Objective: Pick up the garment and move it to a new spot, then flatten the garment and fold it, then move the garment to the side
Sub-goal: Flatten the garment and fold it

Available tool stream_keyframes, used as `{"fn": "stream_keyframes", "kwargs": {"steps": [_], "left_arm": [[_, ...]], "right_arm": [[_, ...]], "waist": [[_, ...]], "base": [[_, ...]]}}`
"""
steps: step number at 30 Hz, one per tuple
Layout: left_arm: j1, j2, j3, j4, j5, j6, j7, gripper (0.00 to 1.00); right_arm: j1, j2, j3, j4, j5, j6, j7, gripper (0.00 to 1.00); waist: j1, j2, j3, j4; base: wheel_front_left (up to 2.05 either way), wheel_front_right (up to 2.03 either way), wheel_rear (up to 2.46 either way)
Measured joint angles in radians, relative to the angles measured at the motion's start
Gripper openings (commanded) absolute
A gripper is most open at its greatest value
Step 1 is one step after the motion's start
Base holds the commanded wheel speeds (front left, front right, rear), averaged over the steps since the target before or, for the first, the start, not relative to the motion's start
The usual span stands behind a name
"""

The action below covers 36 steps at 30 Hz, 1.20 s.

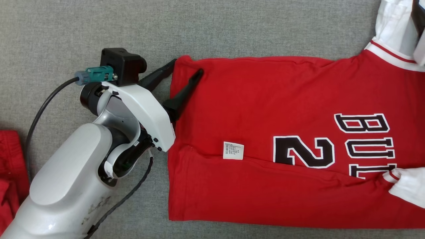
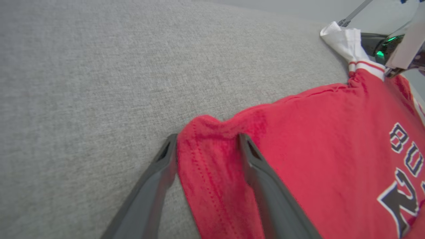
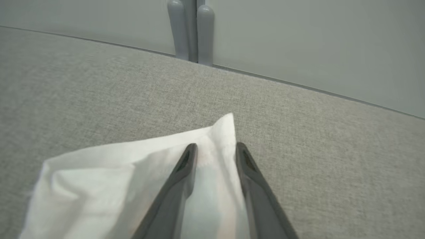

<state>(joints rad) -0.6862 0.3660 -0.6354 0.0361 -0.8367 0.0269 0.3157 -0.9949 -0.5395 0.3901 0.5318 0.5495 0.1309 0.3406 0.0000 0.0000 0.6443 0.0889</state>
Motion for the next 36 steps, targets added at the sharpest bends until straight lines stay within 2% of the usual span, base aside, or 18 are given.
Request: {"fn": "stream_keyframes", "kwargs": {"steps": [6,11,21,25,31,36], "left_arm": [[0.004,-0.002,0.007,0.053,0.007,-0.001,-0.040,0.00],[0.057,0.028,0.025,0.059,-0.006,0.002,-0.062,0.00],[0.219,0.074,0.049,-0.028,-0.030,0.040,-0.117,0.00],[0.282,0.078,0.049,-0.064,-0.044,0.050,-0.134,0.00],[0.453,0.080,0.081,-0.077,-0.106,0.079,-0.206,0.00],[0.549,0.068,0.103,-0.077,-0.142,0.090,-0.259,0.00]], "right_arm": [[-0.005,0.010,0.033,0.035,0.030,0.000,-0.125,0.00],[0.026,-0.010,0.061,0.000,0.099,0.000,-0.198,0.00],[0.271,-0.087,0.038,-0.145,0.204,0.000,-0.318,0.00],[0.377,-0.088,0.012,-0.195,0.223,0.000,-0.347,0.00],[0.599,-0.026,-0.019,-0.253,0.222,0.000,-0.387,0.00],[0.712,0.027,-0.020,-0.248,0.192,0.000,-0.403,0.00]], "waist": [[0.0000,0.0000,-0.039,-0.018],[0.0000,0.0000,-0.105,-0.040],[0.0000,0.0000,-0.259,-0.114],[0.0000,0.0000,-0.301,-0.137],[0.0000,0.0000,-0.370,-0.182],[0.0000,0.0000,-0.410,-0.208]], "base": [[0.00,0.00,0.00],[0.00,0.00,0.00],[0.00,0.00,0.00],[0.00,0.00,0.00],[0.00,0.00,0.00],[0.00,0.00,0.00]]}}
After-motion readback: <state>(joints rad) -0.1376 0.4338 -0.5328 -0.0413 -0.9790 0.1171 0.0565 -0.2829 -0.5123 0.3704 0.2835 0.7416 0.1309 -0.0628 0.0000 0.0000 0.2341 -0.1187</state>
